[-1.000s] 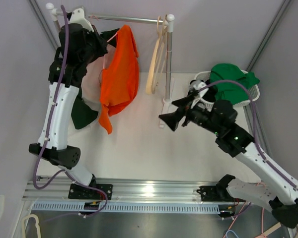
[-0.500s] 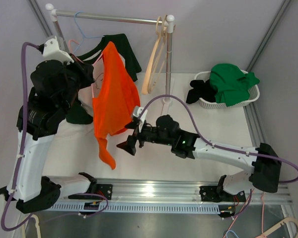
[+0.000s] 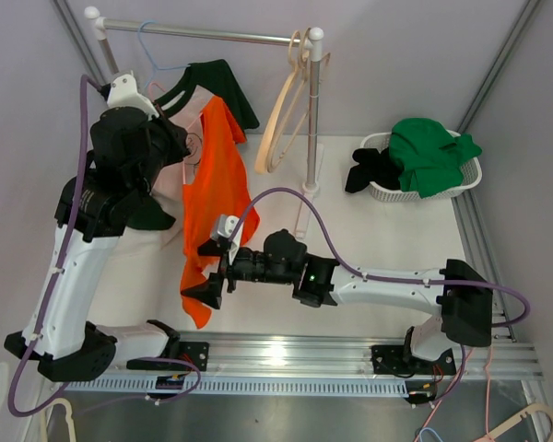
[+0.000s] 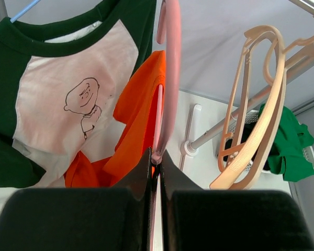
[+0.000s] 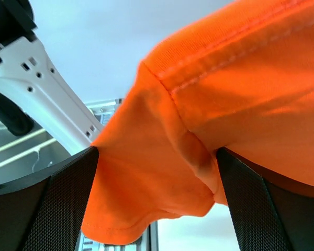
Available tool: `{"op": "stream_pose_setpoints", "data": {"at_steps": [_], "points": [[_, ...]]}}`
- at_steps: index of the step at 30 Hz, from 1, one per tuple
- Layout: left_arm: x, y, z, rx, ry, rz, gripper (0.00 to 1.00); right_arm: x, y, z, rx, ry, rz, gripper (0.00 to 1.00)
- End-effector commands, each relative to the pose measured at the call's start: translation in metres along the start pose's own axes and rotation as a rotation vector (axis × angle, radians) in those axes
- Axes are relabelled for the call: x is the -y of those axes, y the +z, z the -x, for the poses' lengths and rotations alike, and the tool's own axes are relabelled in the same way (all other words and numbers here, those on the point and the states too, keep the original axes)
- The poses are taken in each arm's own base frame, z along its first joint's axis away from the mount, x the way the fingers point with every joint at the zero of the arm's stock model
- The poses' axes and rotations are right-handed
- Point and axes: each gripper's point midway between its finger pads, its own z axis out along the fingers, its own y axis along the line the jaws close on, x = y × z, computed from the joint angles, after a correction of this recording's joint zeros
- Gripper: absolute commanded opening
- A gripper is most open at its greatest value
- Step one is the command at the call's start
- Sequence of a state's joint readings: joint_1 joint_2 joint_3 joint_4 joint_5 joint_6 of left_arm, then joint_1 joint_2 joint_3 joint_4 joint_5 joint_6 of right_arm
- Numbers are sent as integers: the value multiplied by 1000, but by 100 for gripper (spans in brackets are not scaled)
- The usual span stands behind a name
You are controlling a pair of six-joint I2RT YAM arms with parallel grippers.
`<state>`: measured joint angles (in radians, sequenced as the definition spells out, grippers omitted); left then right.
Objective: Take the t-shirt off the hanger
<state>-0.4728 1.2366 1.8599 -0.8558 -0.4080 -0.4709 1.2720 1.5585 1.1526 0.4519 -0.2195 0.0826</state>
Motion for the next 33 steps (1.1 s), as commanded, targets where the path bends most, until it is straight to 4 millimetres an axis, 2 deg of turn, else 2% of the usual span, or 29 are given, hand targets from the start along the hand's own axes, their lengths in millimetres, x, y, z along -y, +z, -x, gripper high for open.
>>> {"op": "stream_pose_setpoints", "data": {"at_steps": [1, 10, 12, 13, 14, 15, 18, 21, 22, 23, 24, 25, 27, 28, 29, 30, 31, 32, 33], "points": [[9, -13, 21, 72, -55, -54, 1, -4, 12, 22, 105, -9, 17, 99], [13, -8, 6, 44, -91, -85, 1, -10, 22, 9, 83, 30, 36, 97], [16, -6, 1, 37, -94, -98, 1, -11, 21, 5, 80, 37, 37, 75], [16, -5, 0, 36, -94, -100, 1, -13, 21, 5, 82, 38, 42, 50], [17, -5, -1, 35, -96, -105, 1, -13, 22, 5, 81, 44, 45, 3], [18, -4, -2, 34, -96, -107, 1, -13, 22, 5, 79, 51, 40, 0], [19, 2, -3, 30, -88, -105, 1, -28, 13, -1, 59, 59, 93, 0], [22, 19, -9, 25, -68, -89, 1, -60, -9, -11, 20, 57, 119, 0], [20, 27, -13, 18, -58, -63, 1, -72, -16, -14, 9, 46, 120, 0], [21, 32, -11, 19, -60, -51, 1, -103, -24, -20, -8, 37, 156, 0], [22, 45, -18, -1, -50, -30, 1, -114, -32, -29, -39, 30, 150, 0], [22, 49, -19, -6, -49, -20, 1, -116, -43, -37, -52, 30, 99, 0], [27, 54, -14, 4, -55, -28, 1, -145, -56, -56, -94, 48, 122, 0], [29, 60, -17, -4, -51, -25, 1, -148, -63, -76, -139, 78, 112, 0], [36, 55, -6, 10, -61, -50, 1, -145, -65, -88, -157, 90, 77, 0], [38, 53, -5, 0, -62, -62, 1, -142, -66, -93, -157, 108, 54, 0], [40, 50, -5, -15, -66, -75, 1, -132, -68, -99, -155, 123, 11, 0], [48, 35, -2, -43, -63, -133, 1, -115, -72, -107, -158, 131, -64, 0], [53, 26, -4, -66, -53, -169, 1, -103, -73, -105, -142, 136, -107, 0]]}}
